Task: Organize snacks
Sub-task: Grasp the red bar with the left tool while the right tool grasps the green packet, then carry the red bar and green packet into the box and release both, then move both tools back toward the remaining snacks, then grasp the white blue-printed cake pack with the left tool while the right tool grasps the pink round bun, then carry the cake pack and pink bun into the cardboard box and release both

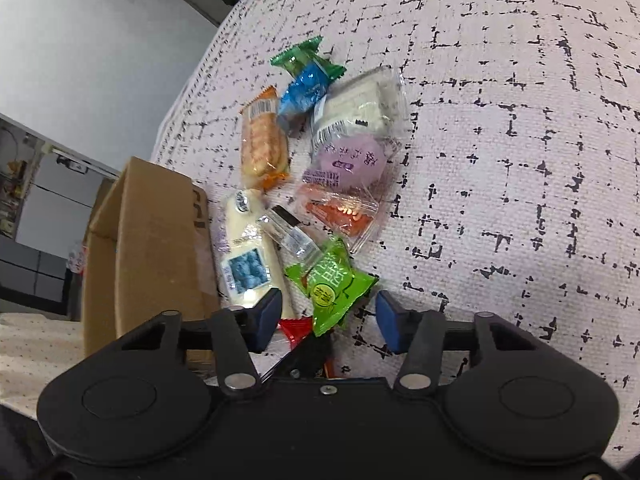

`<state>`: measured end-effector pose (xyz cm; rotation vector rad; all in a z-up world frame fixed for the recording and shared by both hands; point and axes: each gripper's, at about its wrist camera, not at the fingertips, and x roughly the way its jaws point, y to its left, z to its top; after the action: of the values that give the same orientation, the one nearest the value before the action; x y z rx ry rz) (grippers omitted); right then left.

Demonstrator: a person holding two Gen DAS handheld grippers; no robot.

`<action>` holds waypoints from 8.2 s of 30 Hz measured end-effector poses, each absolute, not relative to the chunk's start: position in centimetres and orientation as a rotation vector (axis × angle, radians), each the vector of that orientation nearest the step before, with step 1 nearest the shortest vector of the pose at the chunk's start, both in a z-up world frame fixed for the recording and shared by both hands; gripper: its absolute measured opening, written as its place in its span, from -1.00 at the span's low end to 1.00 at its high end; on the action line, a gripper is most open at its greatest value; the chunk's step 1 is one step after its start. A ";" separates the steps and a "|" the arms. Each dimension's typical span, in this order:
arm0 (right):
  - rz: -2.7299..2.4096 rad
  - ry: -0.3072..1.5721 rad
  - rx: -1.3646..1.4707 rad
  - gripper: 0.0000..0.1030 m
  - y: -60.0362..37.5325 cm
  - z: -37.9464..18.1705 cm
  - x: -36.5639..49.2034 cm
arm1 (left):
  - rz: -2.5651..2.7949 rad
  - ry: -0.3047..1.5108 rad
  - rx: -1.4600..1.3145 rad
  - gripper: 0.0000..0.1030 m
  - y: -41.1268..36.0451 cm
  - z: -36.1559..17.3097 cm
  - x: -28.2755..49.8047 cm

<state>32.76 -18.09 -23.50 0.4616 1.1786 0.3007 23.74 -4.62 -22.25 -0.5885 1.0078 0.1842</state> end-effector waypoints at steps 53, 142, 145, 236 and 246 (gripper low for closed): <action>0.674 0.765 0.471 -0.67 -13.6 -13.4 26.5 | 0.367 0.635 -0.562 -0.70 3.6 -7.6 16.0; 0.305 0.845 0.629 0.91 -24.8 -13.9 29.6 | 0.324 0.740 -0.453 0.73 -3.1 -8.1 19.1; 0.285 0.836 0.657 0.91 -25.6 -14.1 29.6 | 0.307 0.739 -0.444 0.70 -3.9 -8.6 19.6; 0.357 0.884 0.574 -0.29 -19.5 -17.6 33.5 | 0.266 0.817 -0.432 -0.39 -3.7 -13.4 22.9; 0.451 0.806 0.554 -0.29 -18.4 -14.9 31.6 | 0.322 0.727 -0.435 -0.39 -2.0 -9.6 20.1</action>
<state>31.62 -18.40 -14.94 0.5541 0.8057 0.4506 20.10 -1.95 -9.61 -0.4350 0.7272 0.3216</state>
